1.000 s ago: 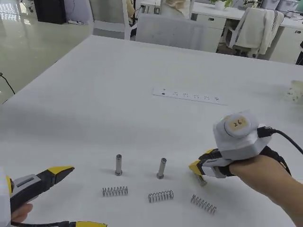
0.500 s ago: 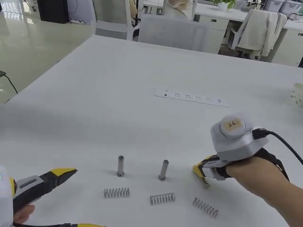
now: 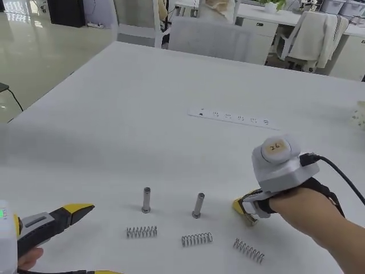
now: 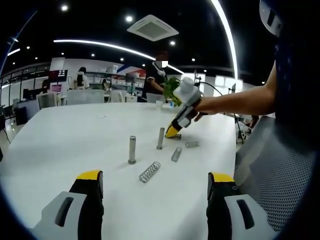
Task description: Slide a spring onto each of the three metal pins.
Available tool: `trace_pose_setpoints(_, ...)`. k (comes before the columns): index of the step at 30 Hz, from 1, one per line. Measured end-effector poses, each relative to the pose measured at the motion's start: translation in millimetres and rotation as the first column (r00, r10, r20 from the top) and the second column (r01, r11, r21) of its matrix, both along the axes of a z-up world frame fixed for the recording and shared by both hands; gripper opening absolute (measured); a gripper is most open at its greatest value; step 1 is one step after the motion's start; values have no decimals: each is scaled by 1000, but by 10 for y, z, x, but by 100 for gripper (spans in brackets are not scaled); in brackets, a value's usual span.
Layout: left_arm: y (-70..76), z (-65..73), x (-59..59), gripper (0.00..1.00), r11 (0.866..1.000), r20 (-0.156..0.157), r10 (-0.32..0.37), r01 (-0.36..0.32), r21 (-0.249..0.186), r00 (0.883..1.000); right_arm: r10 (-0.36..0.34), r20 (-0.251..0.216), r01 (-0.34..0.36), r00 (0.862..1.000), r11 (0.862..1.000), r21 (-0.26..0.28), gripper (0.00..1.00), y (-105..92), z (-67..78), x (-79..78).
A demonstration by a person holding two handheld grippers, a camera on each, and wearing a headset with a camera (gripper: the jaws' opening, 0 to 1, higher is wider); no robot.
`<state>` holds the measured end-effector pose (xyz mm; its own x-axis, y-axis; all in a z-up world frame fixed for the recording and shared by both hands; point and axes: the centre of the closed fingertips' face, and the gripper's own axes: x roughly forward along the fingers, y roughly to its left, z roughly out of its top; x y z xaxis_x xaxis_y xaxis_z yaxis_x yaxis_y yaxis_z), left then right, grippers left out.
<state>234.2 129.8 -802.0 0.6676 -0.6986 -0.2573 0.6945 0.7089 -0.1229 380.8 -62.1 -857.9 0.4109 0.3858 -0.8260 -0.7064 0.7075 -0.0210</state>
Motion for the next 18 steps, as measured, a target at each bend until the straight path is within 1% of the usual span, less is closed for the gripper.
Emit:
trace_pose_setpoints(3,-1,-4,2,82,1000,0,0,0,1,1000,-15,-8,15,1000,1000,-4,6,-1,-2,0)
trace_pose_setpoints(6,0,5,9,82,1000,3,1,-1,2,1000,-21,-4,21,1000,1000,-10,6,1,-1,-4)
trace_pose_setpoints(9,3,28,14,82,1000,7,2,-2,0,1000,-34,-9,34,999,999,3,6,-15,10,-3)
trace_pose_setpoints(13,13,44,18,82,1000,11,3,-3,2,1000,-38,1,38,999,999,21,5,-19,105,-36)
trace_pose_setpoints(15,15,51,21,82,1000,13,4,-4,3,1000,-42,2,42,999,998,42,5,-14,163,-59)
trace_pose_setpoints(18,3,63,22,82,1000,18,1,-1,1,1000,-47,12,46,999,997,60,5,-35,237,-86)
